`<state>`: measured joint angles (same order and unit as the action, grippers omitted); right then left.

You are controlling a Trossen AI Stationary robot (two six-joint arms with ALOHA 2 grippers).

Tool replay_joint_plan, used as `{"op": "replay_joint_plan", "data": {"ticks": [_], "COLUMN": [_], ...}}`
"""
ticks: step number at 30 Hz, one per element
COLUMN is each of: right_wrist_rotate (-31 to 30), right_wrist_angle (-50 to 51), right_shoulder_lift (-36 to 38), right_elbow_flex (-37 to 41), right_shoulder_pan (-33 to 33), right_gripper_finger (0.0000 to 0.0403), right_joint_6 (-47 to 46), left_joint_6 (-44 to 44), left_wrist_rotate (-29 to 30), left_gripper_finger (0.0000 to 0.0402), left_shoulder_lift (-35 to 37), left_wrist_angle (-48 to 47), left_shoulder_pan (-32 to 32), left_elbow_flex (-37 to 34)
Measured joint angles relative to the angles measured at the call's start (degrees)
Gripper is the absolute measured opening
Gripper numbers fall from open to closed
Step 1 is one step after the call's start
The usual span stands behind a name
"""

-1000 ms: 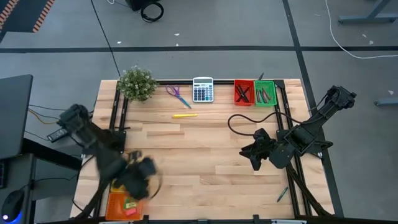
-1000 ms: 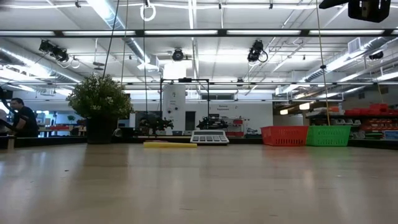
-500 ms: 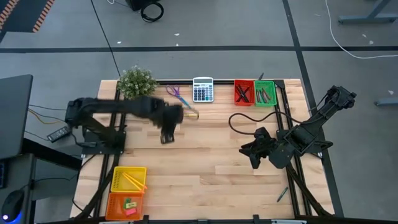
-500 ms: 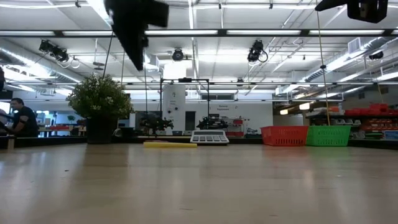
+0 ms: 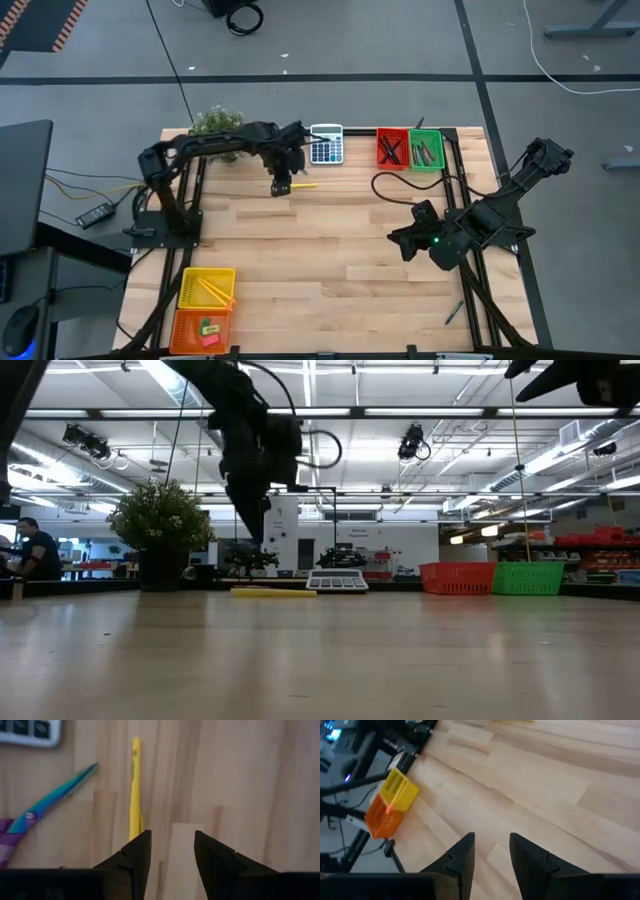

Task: Sort crayons/erasers/pens/pencils in bins
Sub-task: Put the yellow pen into the red bin

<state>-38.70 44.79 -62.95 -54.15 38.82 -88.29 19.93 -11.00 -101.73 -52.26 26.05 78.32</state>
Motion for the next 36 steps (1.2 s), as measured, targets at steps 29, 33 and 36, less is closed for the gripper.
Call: {"op": "replay_joint_plan", "data": {"ticks": [29, 33, 36], "right_wrist_rotate": [2.9, 4.2, 4.2], "right_wrist_angle": [0.0, 0.0, 0.0], "right_shoulder_lift": [0.0, 0.0, 0.0], "right_elbow_flex": [0.0, 0.0, 0.0], "right_shoulder_pan": [-6.9, -6.9, -6.9], "right_gripper_finger": [0.0129, 0.0129, 0.0129], "right_joint_6": [-1.7, -1.7, -1.7], "left_joint_6": [1.0, 1.7, 1.7], "left_wrist_rotate": [6.4, 6.4, 6.4], "left_gripper_finger": [0.0132, 0.0137, 0.0139], "left_shoulder_lift": [-14.3, -14.3, -14.7], "left_wrist_angle": [4.9, 5.0, 5.1], "left_shoulder_pan": [2.0, 2.0, 2.0], "left_elbow_flex": [0.0, 0.0, 0.0]}}
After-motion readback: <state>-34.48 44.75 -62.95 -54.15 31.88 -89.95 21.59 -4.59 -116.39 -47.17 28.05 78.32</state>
